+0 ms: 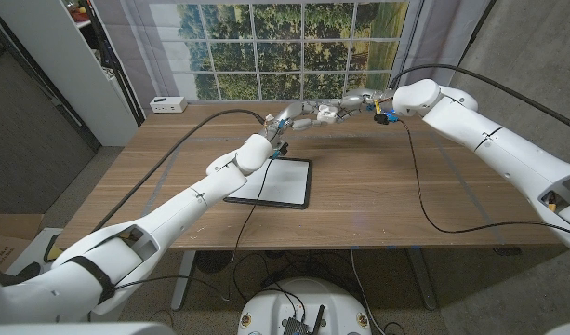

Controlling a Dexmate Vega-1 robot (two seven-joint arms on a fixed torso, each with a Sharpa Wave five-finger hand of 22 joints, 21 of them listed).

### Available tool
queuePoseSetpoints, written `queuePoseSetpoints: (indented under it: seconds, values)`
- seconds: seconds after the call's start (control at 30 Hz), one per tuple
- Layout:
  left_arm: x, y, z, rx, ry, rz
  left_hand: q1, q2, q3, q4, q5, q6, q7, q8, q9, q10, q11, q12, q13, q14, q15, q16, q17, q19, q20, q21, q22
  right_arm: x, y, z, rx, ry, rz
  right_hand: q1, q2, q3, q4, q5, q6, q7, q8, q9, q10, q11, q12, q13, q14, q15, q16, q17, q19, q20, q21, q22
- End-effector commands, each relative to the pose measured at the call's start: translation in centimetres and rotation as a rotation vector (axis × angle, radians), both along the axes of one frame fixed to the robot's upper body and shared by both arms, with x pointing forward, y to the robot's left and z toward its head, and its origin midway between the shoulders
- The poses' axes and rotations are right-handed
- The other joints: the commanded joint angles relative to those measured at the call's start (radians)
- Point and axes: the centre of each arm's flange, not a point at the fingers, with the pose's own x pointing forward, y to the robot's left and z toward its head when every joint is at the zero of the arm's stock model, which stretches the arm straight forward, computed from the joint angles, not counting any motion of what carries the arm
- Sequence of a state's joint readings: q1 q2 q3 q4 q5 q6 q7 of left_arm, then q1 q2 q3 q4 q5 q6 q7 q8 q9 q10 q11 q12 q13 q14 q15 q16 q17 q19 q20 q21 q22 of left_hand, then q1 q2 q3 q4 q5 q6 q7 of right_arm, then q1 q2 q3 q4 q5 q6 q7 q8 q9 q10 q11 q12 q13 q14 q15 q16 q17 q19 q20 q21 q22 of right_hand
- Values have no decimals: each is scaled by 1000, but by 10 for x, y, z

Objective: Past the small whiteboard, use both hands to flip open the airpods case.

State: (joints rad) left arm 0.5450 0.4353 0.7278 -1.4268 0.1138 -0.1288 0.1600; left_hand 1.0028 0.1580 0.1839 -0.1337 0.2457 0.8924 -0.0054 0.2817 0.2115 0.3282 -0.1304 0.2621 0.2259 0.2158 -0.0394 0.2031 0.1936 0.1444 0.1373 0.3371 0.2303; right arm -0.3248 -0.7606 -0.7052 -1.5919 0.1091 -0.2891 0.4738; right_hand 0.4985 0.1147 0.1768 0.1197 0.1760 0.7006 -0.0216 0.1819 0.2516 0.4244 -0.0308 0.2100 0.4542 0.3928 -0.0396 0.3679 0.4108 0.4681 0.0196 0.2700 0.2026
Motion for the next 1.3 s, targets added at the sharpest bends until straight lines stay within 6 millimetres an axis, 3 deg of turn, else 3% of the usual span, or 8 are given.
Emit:
queuePoseSetpoints:
  seconds: [0.03, 0.4, 0.73, 0.87, 0.93, 1.0, 1.3]
  values:
    - [3, 7, -2, -18, 6, -3, 8, 10, 17, 19, 7, 108, -100, 1, 4, -5, -2, -2, 5, -8, -50, -4, 2, -3, 0, 6, 3, 0, 4, 6, 8, 5, 12, -9, -8, -7, -2, 7, 2, -7, 7, 0, -6, 4, 0, 1, -5, -71, -2, 6, -1, 7, 2, 4]
    - [1, 9, -9, -49, 7, -24, 7, 9, 16, 22, 7, 107, -100, -3, 5, -3, -9, -1, 7, -11, -50, -3, 3, -4, -1, 7, 4, -6, 7, 13, -17, -23, 17, -28, -12, -15, 2, 7, -6, -3, 6, -7, -9, 4, 1, 1, -10, -68, -5, 8, -2, 9, 3, 4]
    - [5, 7, -13, -64, 8, -65, 7, 8, 16, 24, 7, 110, -102, -4, 5, 0, -15, 1, 10, -10, -53, -2, 4, -5, -1, 9, 4, 1, -1, 17, 2, -25, -42, -61, -39, -37, -6, 7, -118, 16, -14, -28, -54, 20, -12, -5, -33, -50, -21, 9, -2, 22, 6, 5]
    - [7, 9, -11, -71, 12, -74, 7, 8, 16, 25, 7, 110, -103, -5, 6, 0, -17, 1, 10, -10, -52, -2, 4, -4, -1, 10, 4, 7, -13, 20, 40, -32, -75, -64, -40, -38, -13, 9, -162, 4, -15, -35, -81, 20, -17, -5, -53, -44, -30, 10, -4, 25, 6, 5]
    - [8, 10, -10, -76, 13, -74, 7, 7, 16, 25, 7, 109, -102, -6, 6, 0, -18, 1, 11, -10, -53, -2, 4, -4, -1, 10, 4, 9, -21, 21, 70, -39, -89, -65, -41, -39, -25, 10, -224, -19, -14, -44, -105, 17, -18, -7, -112, -29, -57, 9, -15, 32, 2, 4]
    - [9, 11, -10, -83, 15, -74, 7, 7, 15, 26, 7, 110, -106, -5, 8, 0, -18, 1, 11, -11, -53, -2, 4, -4, -1, 11, 4, 10, -28, 22, 98, -46, -99, -64, -41, -37, -35, 10, -240, -29, -4, -51, -130, 18, -19, -10, -174, -26, -91, 1, -40, 40, -8, 2]
    - [15, 12, -14, -97, 35, -79, 7, 7, 15, 28, 7, 108, -103, -8, 10, 0, -17, 2, 13, -11, -53, -1, 4, -5, -1, 12, 4, 13, -57, 26, 194, -55, -153, -65, -40, -35, -40, 10, -248, -38, 0, -54, -139, 21, -17, -13, -189, -24, -105, -9, -63, 47, -19, -1]
